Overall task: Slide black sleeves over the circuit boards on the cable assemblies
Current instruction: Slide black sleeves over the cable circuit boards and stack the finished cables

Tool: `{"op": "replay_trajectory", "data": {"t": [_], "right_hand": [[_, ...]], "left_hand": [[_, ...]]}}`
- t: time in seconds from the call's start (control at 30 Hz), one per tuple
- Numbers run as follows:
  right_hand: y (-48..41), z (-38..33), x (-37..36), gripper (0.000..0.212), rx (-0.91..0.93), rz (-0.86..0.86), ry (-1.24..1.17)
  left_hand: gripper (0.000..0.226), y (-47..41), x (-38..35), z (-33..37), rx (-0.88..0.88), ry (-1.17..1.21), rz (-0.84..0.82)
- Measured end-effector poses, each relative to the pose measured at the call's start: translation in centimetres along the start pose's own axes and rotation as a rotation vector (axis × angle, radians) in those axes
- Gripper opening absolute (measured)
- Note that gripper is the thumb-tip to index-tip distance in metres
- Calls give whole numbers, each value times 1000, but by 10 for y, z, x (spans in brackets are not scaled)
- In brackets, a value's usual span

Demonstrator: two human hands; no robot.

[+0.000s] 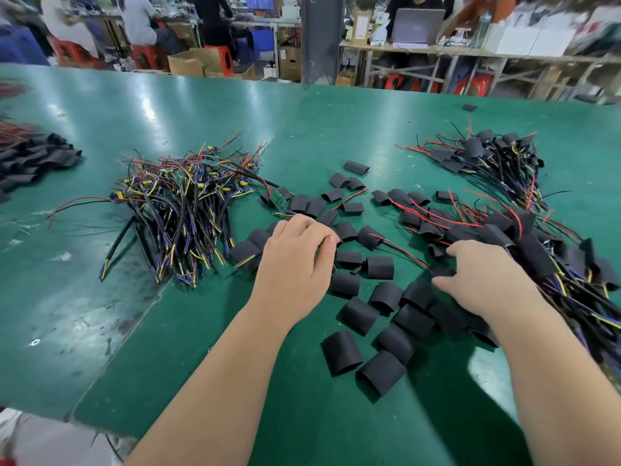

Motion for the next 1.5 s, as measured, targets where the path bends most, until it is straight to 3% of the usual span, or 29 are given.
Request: {"op": "replay_trajectory", "data": {"t": [0.13, 0.27, 0.4, 0.43, 0.53, 0.63, 0.77, 1.0, 1.07, 1.17, 1.23, 1.33, 1.5], "right_hand": [[-4, -6, -3, 51, -24, 30, 144], [-8, -32, -10, 39, 110, 48, 38], [14, -76, -10, 48, 475, -42, -432], [17, -76, -1, 47, 501, 4, -532], [6, -36, 20, 35, 328, 163, -474], [-2, 6, 16, 32, 118, 20, -150], [3, 17, 6, 48, 39, -117, -38], [17, 23, 25, 56, 21, 176, -106], [23, 21, 23, 46, 4, 133, -70], [33, 22, 5, 42, -86, -109, 18], [38, 10, -6, 39, -63, -223, -13], [34, -25, -10, 38, 93, -174, -48], [25, -87, -19, 27, 296, -138, -418]], "left_hand": [[20, -1, 0, -2, 5, -4, 0], [20, -1, 1, -3, 12, -8, 5], [18, -1, 1, -3, 17, -8, 10], [18, -1, 2, -4, 23, -8, 12], [17, -1, 3, -7, 48, -8, 20], [17, -2, 3, -9, 60, -11, 25], [16, -2, 2, -9, 63, -19, 25], [16, -2, 4, -11, 56, -24, 37], [16, -3, 4, -12, 59, -41, 46], [15, -2, 7, -20, 122, -117, 80], [21, -1, 10, -32, 221, -222, 97], [41, 3, 18, -56, 390, -398, 96], [56, 12, 28, -93, 621, -533, 0]]}}
Point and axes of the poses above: each hand's wrist, its own y-axis away from the middle knuckle, its own x-axis out of the back of the hand, z = x × y, the point moved 9 cm from there along -y, towards the middle knuckle, and after that the axes turned 5 degrees about z, right-handed, at the moved point
